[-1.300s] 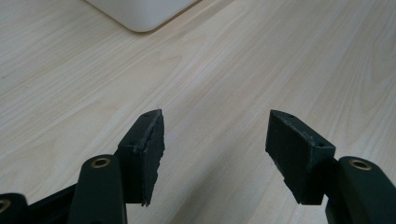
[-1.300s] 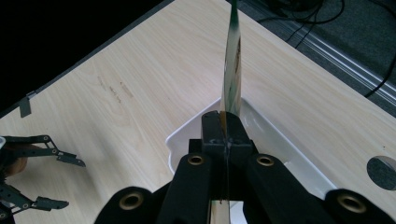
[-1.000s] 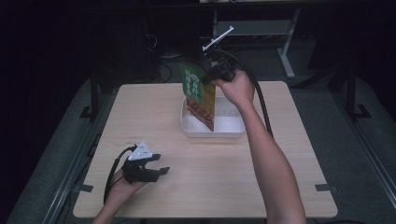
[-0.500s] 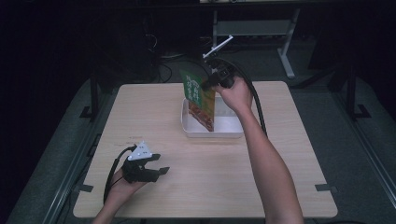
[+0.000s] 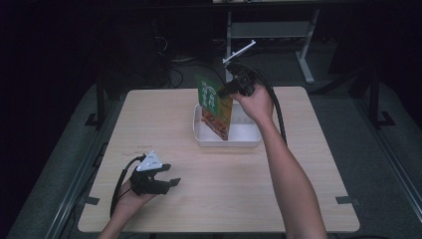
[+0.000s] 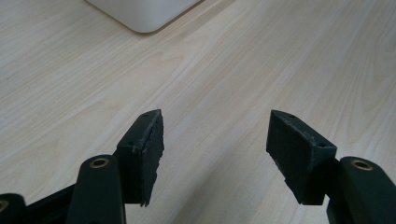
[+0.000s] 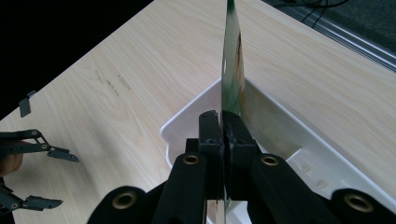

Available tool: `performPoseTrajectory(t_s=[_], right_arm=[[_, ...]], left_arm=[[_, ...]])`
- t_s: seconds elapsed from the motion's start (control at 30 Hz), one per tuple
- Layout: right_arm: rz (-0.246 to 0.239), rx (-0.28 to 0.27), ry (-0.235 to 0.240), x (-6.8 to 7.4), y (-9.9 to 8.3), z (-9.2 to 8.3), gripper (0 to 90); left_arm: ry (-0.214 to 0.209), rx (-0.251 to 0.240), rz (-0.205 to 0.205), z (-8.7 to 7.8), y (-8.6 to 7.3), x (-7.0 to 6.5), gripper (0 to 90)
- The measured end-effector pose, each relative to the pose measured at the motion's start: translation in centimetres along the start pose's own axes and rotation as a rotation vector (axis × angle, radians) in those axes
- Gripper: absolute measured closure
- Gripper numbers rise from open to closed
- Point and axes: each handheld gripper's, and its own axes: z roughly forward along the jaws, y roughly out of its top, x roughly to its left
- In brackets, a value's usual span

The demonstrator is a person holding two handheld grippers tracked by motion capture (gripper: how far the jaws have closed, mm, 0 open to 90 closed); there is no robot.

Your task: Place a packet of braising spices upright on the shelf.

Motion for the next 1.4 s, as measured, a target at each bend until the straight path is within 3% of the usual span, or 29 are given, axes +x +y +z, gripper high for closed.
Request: performPoseTrajectory(t_s=[0.63, 1.0, 1.4], right_arm=[[0.010, -0.004, -0.003, -0.4, -0.9, -0.5, 86.2], [0.012, -0.017, -0.003, -0.2, -1.3, -1.5, 70.7], [0.023, -0.035, -0.006, -0.3, -2.4, -2.5, 64.1]], left_arm=[[0.010, 0.007, 0.010, 0.0, 0.0, -0.1, 36.1], [0.011, 0.008, 0.010, 0.1, 0.0, -0.1, 35.0], [0.017, 0.011, 0.006, 0.0, 0.0, 0.1, 34.0]])
